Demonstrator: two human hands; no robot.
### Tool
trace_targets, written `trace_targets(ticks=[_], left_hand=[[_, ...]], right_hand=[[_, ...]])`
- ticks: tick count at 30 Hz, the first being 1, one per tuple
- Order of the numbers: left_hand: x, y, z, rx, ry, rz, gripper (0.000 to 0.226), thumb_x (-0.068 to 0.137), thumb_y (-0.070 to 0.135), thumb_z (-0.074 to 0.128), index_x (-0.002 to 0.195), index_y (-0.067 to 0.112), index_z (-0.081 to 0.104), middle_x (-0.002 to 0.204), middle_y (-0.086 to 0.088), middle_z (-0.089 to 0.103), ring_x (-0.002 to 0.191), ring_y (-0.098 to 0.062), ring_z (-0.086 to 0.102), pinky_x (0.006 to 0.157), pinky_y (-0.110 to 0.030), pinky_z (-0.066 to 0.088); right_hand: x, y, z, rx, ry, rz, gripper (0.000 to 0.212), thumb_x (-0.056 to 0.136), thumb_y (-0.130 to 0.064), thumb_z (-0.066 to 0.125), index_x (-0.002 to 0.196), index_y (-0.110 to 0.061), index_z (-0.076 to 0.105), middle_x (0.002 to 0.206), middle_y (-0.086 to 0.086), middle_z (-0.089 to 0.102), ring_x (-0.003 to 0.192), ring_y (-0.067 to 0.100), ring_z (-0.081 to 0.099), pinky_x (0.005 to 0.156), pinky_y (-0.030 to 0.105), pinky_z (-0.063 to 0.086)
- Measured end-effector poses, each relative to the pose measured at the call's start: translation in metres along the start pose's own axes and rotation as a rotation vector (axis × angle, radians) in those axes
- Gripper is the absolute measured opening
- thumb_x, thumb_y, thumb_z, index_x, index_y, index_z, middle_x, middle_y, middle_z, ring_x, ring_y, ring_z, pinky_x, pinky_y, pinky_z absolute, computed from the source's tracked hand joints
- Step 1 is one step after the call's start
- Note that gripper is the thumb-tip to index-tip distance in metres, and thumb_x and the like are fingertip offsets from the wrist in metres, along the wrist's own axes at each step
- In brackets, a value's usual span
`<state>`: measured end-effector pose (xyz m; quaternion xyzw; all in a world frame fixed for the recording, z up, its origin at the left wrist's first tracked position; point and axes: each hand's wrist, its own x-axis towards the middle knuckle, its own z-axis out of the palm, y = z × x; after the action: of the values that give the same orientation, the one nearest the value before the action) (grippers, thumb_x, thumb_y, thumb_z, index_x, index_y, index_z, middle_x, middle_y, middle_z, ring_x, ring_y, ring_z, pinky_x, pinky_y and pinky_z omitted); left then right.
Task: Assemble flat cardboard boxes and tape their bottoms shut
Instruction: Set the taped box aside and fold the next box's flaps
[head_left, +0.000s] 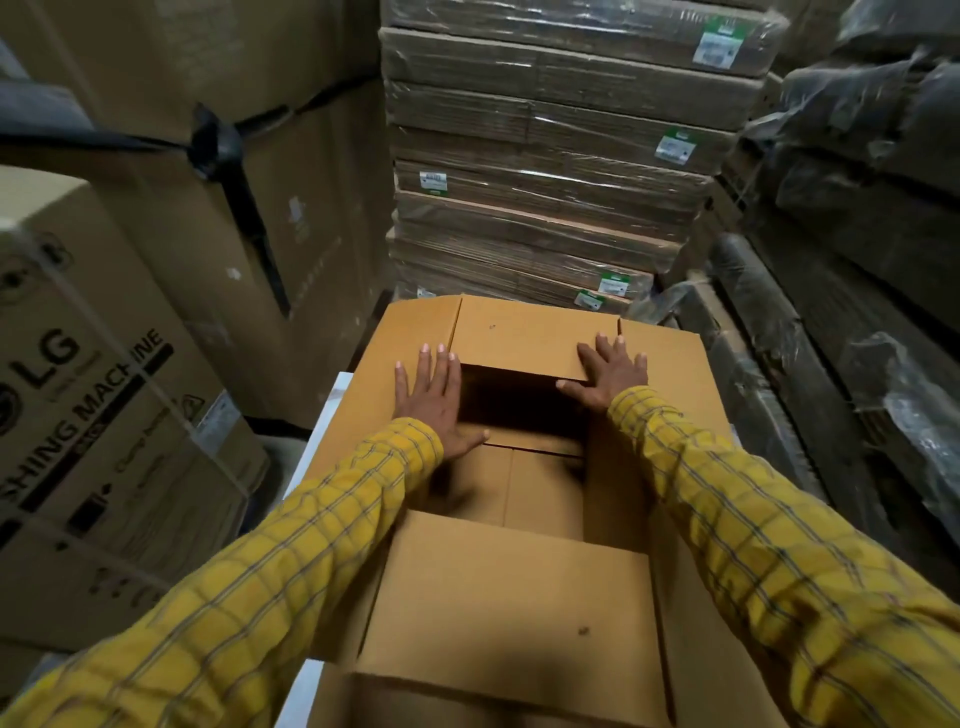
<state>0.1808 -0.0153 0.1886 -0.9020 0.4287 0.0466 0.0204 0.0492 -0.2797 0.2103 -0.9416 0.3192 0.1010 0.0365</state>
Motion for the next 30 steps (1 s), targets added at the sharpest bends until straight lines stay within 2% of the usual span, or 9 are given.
trace_targets(ticks=[6, 10, 12, 14, 16, 21, 23, 25, 30], left_hand=[[0.004, -0.041, -0.025, -0.085, 0.043, -0.078, 0.102, 0.084, 0.084, 0.017, 0.156, 0.022, -0.020, 0.164, -0.011, -0.022, 0.149, -0.035, -0.024, 0.116, -0.065, -0.013], [0.002, -0.085, -0.037, -0.314, -0.051, -0.331, 0.127, 0.074, 0.084, 0.053, 0.155, 0.022, -0.022, 0.163, -0.017, -0.022, 0.150, -0.041, -0.015, 0.117, -0.063, -0.003], [-0.001, -0.100, -0.048, -0.535, -0.075, -0.388, 0.130, 0.074, 0.065, 0.075, 0.158, 0.015, -0.012, 0.164, -0.024, 0.000, 0.150, -0.043, 0.010, 0.122, -0.052, 0.018], [-0.006, -0.110, -0.066, -0.548, -0.019, -0.383, 0.101, 0.077, 0.051, 0.080, 0.151, 0.005, 0.029, 0.149, -0.023, 0.042, 0.136, -0.039, 0.042, 0.111, -0.040, 0.037], [-0.006, -0.116, -0.083, -0.532, 0.094, -0.347, 0.069, 0.080, 0.042, 0.080, 0.131, 0.003, 0.055, 0.130, -0.019, 0.059, 0.122, -0.036, 0.055, 0.101, -0.038, 0.044], [-0.009, -0.098, -0.116, -0.977, 0.198, -0.147, 0.034, 0.089, 0.012, 0.069, 0.123, 0.010, 0.065, 0.109, -0.010, 0.068, 0.091, -0.019, 0.064, 0.075, -0.027, 0.054], [-0.016, -0.075, -0.126, -1.187, 0.118, -0.019, 0.026, 0.097, 0.019, 0.061, 0.121, 0.011, 0.066, 0.102, -0.006, 0.067, 0.081, -0.015, 0.061, 0.067, -0.025, 0.052], [-0.020, -0.051, -0.122, -1.238, 0.041, 0.046, 0.040, 0.099, 0.043, 0.055, 0.124, 0.014, 0.067, 0.106, -0.002, 0.068, 0.094, -0.019, 0.062, 0.080, -0.033, 0.051], [-0.018, 0.000, -0.065, -0.633, -0.033, 0.250, 0.083, 0.072, 0.093, 0.031, 0.138, 0.046, 0.053, 0.146, 0.009, 0.047, 0.139, -0.023, 0.037, 0.119, -0.059, 0.016]], right_hand=[[-0.036, -0.007, 0.010, -0.094, -0.095, 0.053, 0.096, 0.085, -0.086, 0.031, 0.161, -0.036, -0.001, 0.168, 0.000, -0.014, 0.153, 0.034, -0.017, 0.121, 0.061, -0.001], [-0.053, -0.013, 0.011, -0.109, -0.100, 0.060, 0.097, 0.085, -0.086, 0.030, 0.161, -0.035, -0.003, 0.169, 0.000, -0.014, 0.153, 0.036, -0.016, 0.122, 0.060, 0.000], [-0.058, -0.017, 0.009, -0.098, -0.108, 0.072, 0.097, 0.085, -0.086, 0.030, 0.161, -0.035, -0.002, 0.169, 0.000, -0.013, 0.153, 0.036, -0.015, 0.122, 0.059, 0.000], [-0.063, -0.021, 0.009, -0.084, -0.122, 0.088, 0.097, 0.085, -0.086, 0.031, 0.161, -0.035, -0.001, 0.169, -0.001, -0.013, 0.153, 0.037, -0.015, 0.122, 0.060, 0.000], [-0.066, -0.024, 0.009, -0.070, -0.129, 0.103, 0.096, 0.085, -0.085, 0.032, 0.161, -0.035, 0.001, 0.169, -0.001, -0.013, 0.153, 0.036, -0.016, 0.122, 0.060, -0.001], [-0.073, -0.029, 0.007, -0.019, -0.139, 0.125, 0.096, 0.086, -0.084, 0.035, 0.161, -0.035, 0.001, 0.169, -0.002, -0.013, 0.153, 0.036, -0.016, 0.122, 0.060, 0.000], [-0.076, -0.032, 0.006, -0.003, -0.134, 0.130, 0.095, 0.086, -0.084, 0.034, 0.161, -0.035, 0.001, 0.169, -0.002, -0.012, 0.153, 0.036, -0.015, 0.122, 0.060, 0.001], [-0.079, -0.033, 0.005, 0.019, -0.126, 0.137, 0.095, 0.086, -0.084, 0.034, 0.161, -0.035, 0.001, 0.169, -0.002, -0.012, 0.153, 0.036, -0.015, 0.122, 0.060, 0.001], [-0.087, -0.032, 0.000, 0.074, -0.071, 0.153, 0.092, 0.089, -0.080, 0.035, 0.161, -0.031, 0.005, 0.169, 0.000, -0.008, 0.154, 0.036, -0.011, 0.123, 0.056, 0.007]])
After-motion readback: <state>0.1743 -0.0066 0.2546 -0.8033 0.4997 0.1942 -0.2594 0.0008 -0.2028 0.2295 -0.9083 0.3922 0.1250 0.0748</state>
